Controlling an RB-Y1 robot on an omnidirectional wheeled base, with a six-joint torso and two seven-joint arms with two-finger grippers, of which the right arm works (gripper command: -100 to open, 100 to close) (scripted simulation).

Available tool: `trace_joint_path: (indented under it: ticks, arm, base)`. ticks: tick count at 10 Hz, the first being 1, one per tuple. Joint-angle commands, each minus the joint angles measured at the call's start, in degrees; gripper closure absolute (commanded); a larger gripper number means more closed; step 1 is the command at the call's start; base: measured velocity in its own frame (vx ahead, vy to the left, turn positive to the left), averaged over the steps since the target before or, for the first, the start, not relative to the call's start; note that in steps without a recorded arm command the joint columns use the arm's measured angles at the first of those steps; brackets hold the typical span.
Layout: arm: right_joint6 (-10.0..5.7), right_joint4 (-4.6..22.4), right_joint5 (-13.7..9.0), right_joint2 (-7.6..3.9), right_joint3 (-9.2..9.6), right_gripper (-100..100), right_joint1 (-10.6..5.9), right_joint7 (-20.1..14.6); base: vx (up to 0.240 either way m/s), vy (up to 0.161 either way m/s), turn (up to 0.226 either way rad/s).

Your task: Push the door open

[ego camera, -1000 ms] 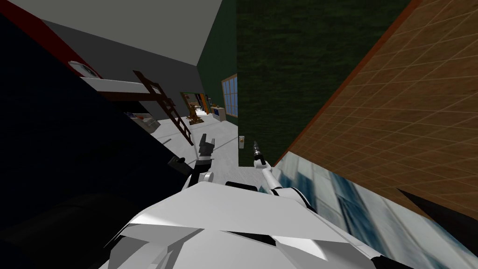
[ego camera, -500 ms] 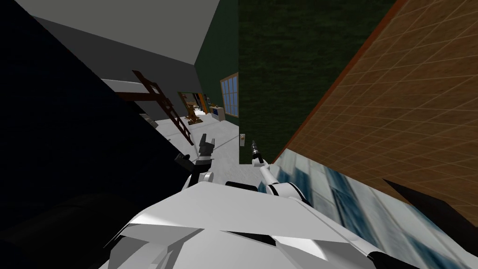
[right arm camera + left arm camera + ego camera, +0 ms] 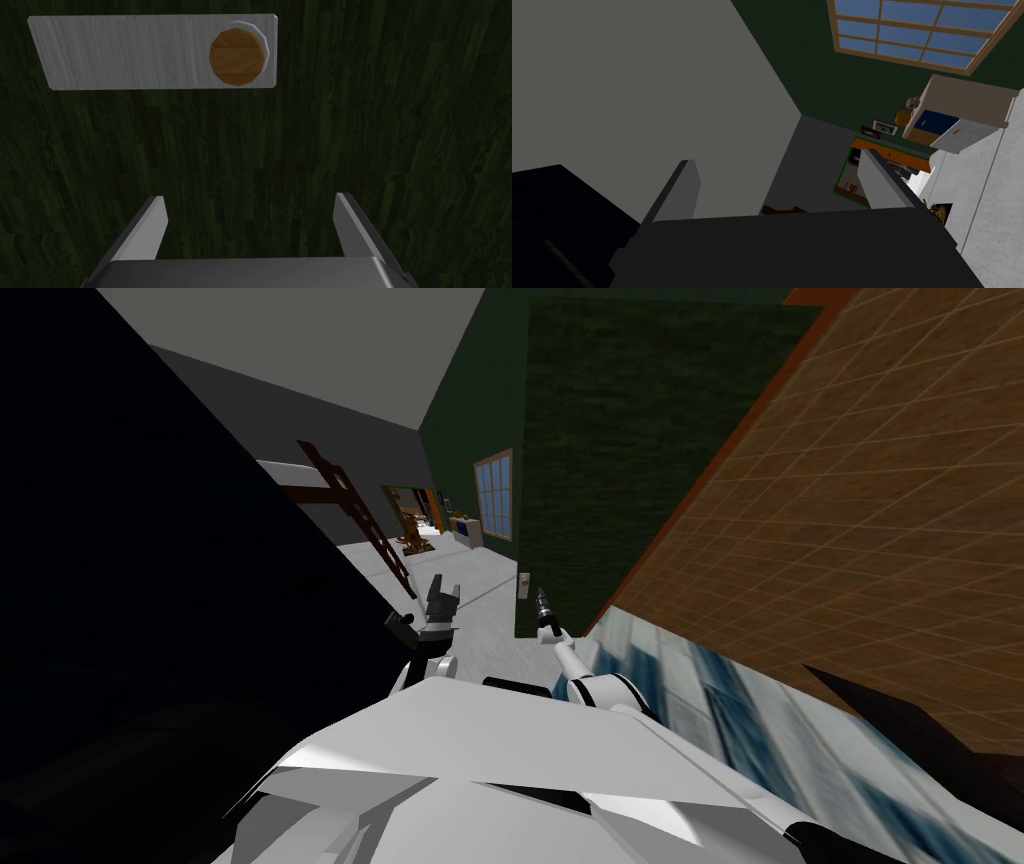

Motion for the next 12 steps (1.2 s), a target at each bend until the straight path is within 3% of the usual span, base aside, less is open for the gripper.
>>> trace_joint_path:
  ticks: [1, 12]
  arm:
    - [-0.06, 0.2, 0.0, 0.04, -0.04, -100, -0.13, 0.0]
    - [-0.25, 0.8, 0.0, 0.37, -0.08, -100, -0.58, -0.1]
  base:
    - [-0.013, 0.027, -0.026]
    - [-0.018, 0.034, -0.014]
